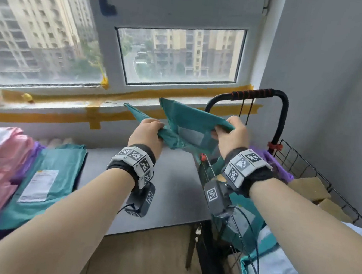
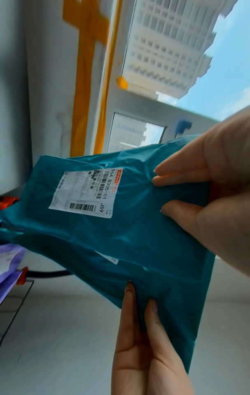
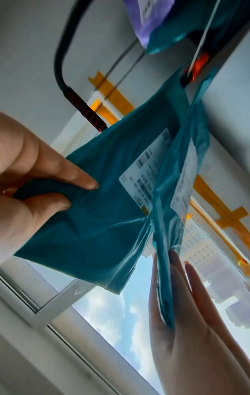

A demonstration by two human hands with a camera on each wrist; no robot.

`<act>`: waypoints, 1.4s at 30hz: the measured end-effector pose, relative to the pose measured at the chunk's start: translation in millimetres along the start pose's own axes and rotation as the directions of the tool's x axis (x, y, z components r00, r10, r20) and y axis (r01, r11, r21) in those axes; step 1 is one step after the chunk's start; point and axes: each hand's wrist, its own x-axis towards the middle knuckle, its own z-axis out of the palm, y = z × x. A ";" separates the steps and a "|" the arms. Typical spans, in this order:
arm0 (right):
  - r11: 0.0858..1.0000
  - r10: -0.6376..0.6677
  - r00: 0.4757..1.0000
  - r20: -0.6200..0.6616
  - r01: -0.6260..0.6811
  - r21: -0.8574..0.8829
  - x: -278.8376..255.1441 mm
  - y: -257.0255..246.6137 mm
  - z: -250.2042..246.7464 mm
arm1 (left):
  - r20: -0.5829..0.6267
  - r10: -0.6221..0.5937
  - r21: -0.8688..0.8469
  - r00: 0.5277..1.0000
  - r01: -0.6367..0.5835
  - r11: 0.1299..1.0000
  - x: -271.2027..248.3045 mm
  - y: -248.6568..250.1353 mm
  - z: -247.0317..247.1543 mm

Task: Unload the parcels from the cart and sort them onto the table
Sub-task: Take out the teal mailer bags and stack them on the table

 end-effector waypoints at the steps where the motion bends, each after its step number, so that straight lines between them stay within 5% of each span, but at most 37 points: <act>1: 1.000 0.011 0.999 0.033 -0.011 0.024 -0.6 -6.2 15.2 | -0.016 -0.021 0.001 1.000 0.021 1.000 -2.4 -13.4 -11.2; 10: 0.997 0.016 0.976 0.219 -0.033 0.076 -40.0 -61.4 191.8 | -0.095 -0.160 0.157 0.983 0.173 0.972 -24.8 -159.7 -131.4; 15: 0.997 -0.018 0.972 0.236 -0.001 0.083 -70.8 -106.0 250.4 | 0.003 -0.190 0.222 0.982 0.185 0.957 -25.4 -220.5 -177.4; 24: 0.992 0.104 0.918 0.384 -0.070 -0.103 -88.3 -93.4 336.9 | -0.017 -0.263 0.245 0.965 0.259 0.934 -23.4 -301.9 -174.1; 34: 0.959 0.281 0.856 0.433 -0.237 -0.154 -25.8 -50.4 402.2 | 0.059 -0.304 0.139 0.951 0.294 0.946 41.8 -342.9 -125.4; 39: 0.908 0.376 0.704 0.603 -0.410 -0.087 8.3 -16.5 433.5 | 0.221 -0.461 0.201 0.859 0.423 0.884 56.8 -376.6 -90.4; 42: 0.881 0.448 0.644 0.620 -0.435 -0.185 11.2 7.5 446.1 | 0.313 -0.633 0.288 0.708 0.564 0.774 45.6 -397.8 -66.7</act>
